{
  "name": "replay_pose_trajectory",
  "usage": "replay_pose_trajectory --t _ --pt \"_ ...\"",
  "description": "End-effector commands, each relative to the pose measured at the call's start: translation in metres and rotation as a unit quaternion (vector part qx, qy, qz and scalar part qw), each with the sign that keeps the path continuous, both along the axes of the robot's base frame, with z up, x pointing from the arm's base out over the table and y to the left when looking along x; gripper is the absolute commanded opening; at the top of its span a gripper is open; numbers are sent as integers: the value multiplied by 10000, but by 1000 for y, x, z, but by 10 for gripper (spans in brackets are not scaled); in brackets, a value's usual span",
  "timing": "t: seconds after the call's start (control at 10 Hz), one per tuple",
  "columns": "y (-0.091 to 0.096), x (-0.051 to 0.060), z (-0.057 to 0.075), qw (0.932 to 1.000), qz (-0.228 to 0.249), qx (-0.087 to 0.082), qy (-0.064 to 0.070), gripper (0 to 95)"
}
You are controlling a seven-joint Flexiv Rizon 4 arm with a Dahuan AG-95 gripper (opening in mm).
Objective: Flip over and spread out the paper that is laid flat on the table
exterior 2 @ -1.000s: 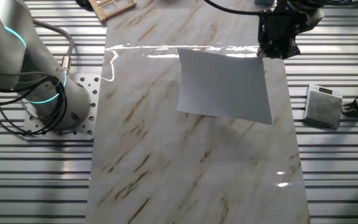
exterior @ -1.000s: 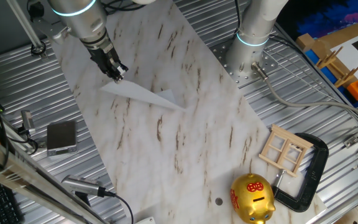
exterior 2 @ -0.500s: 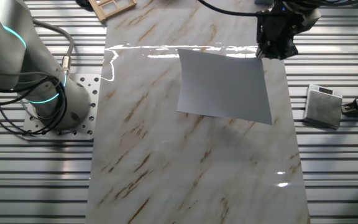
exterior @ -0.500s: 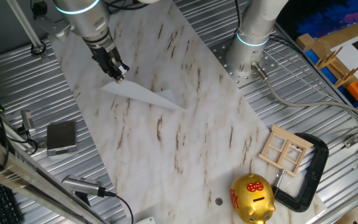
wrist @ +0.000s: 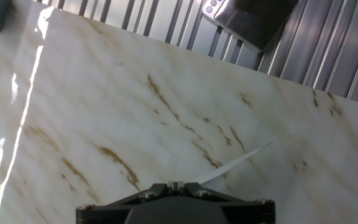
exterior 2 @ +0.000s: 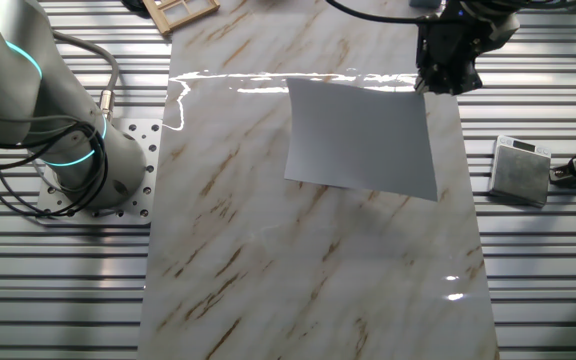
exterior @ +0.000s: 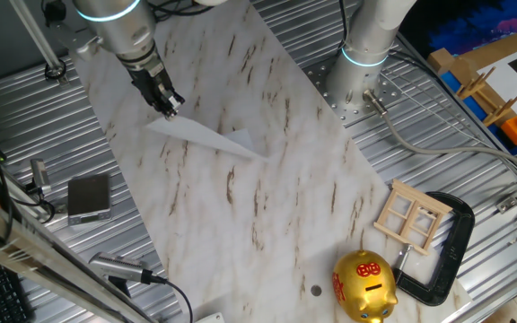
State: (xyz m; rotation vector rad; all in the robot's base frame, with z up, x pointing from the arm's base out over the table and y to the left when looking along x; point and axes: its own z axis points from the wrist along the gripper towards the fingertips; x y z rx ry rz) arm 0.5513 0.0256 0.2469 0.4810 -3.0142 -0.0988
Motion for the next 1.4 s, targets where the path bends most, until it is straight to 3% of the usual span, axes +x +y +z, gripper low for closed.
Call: replay_pose_trajectory --t 0.1,0.3,0.5,0.6,0.7,1.0,1.1,1.4 --pt "2 1 11 10000 -49 -7 53 0" --pt "6 -11 52 9998 -140 -117 82 0" --pt "3 -24 83 9999 -134 -93 51 0" --pt "-1 -30 93 9999 -113 -75 56 0" --pt "-4 -33 98 9999 -92 -54 56 0" --pt "-23 -48 118 9991 -57 422 6 0" --pt "-25 -49 120 9990 -11 446 1 0" --pt "-19 -39 126 9984 197 532 -16 0"
